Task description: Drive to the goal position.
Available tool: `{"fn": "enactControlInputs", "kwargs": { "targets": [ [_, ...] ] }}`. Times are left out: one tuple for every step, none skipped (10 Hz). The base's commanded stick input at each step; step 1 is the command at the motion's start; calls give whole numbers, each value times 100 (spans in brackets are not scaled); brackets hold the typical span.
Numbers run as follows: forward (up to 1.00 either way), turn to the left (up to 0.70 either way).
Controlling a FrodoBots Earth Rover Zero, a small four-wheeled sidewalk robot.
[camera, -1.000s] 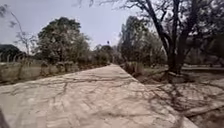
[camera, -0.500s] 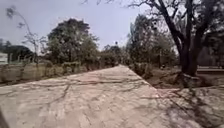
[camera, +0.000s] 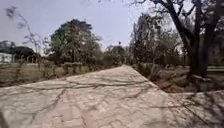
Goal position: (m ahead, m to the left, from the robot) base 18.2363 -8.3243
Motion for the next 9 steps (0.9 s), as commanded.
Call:
{"fn": "enactControlInputs", "kwargs": {
  "targets": [
    [70,0],
    [70,0],
    [70,0],
    [70,0],
    [70,0],
    [70,0],
    [70,0],
    [70,0],
    [70,0]
  ]
}}
